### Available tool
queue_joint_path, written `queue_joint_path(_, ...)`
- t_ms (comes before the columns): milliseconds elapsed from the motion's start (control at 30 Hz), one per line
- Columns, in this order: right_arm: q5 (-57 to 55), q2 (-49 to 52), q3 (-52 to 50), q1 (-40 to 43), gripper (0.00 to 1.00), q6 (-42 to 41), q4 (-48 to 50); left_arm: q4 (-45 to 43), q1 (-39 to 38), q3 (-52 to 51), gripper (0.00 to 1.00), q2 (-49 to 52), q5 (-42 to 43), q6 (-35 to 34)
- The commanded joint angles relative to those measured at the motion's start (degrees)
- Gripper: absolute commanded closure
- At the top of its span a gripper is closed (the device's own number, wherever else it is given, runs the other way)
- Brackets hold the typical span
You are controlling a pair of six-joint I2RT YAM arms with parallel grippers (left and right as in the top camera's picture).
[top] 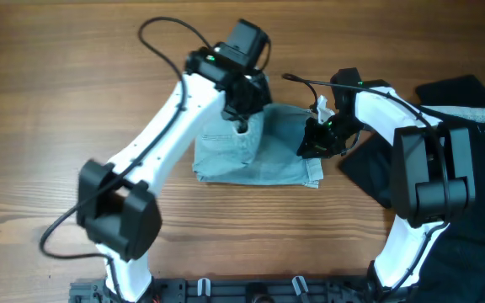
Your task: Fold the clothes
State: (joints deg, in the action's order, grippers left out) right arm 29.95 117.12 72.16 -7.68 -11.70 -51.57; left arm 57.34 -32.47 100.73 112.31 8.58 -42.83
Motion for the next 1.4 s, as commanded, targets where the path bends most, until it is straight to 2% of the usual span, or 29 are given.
queue_joint_path(0,-7.08,5.27,-2.43,-0.17,0.78,-0.33,-0.44,-4.31,-3.56,0.74,0.96,4.46,3.06,-5.20)
queue_joint_path(167,-7.10,5.27,-2.43,-0.17,0.78,-0.46,-0.52,-7.91,-7.34,0.74,0.96,5.18,2.21,-6.10)
queue_joint_path(400,-7.93,4.90,-2.32,-0.17,0.73,-1.99,-1.68,-9.29,-9.70,0.74,0.90,5.18,-0.33,-6.10)
queue_joint_path(433,-8.76,4.22,-1.97,-0.11,0.72,-2.01,-2.73,-9.18,-9.81,0.74,0.87,5.18,-0.35,-6.08)
queue_joint_path(567,-12.76,-1.77,0.39,1.42,0.67,-3.82,-6.40,-9.16,-9.75,0.74,0.75,5.18,-0.87,-6.03)
queue_joint_path(700,-16.24,-11.78,2.51,6.86,0.64,-6.75,-10.14,-9.16,-9.75,0.74,0.65,5.18,-1.46,-5.62)
queue_joint_path(800,-14.88,-18.73,2.54,11.65,0.61,-6.12,-10.14,-9.14,-9.75,0.74,0.63,5.18,-1.66,-5.42)
queue_joint_path(933,-12.24,-24.83,2.54,14.58,0.59,-1.18,-10.10,-8.94,-9.49,0.76,0.57,5.18,-1.62,-4.04)
queue_joint_path(1000,-7.56,-26.08,2.51,14.12,0.59,4.46,-10.25,-7.65,-8.76,0.76,0.55,5.14,-1.68,-2.05)
queue_joint_path(1133,-3.28,-25.16,1.88,9.77,0.60,7.08,-10.19,-2.01,-5.03,0.76,0.56,5.14,-2.10,2.56)
queue_joint_path(1200,-3.10,-24.26,-0.61,5.07,0.68,7.08,-7.45,2.51,-2.36,0.74,0.60,5.14,-4.17,6.12)
queue_joint_path(1267,-4.98,-22.77,-3.23,1.18,0.75,6.34,-4.70,5.25,-0.39,0.59,0.71,5.16,-4.81,9.01)
queue_joint_path(1333,-12.37,-20.37,-6.64,-1.57,0.84,-0.52,-0.79,7.28,1.05,-0.70,0.83,5.16,-4.13,11.06)
queue_joint_path(1367,-14.21,-19.08,-8.00,-1.86,0.86,-2.14,1.09,7.82,1.46,-1.75,0.85,5.16,-3.41,11.52)
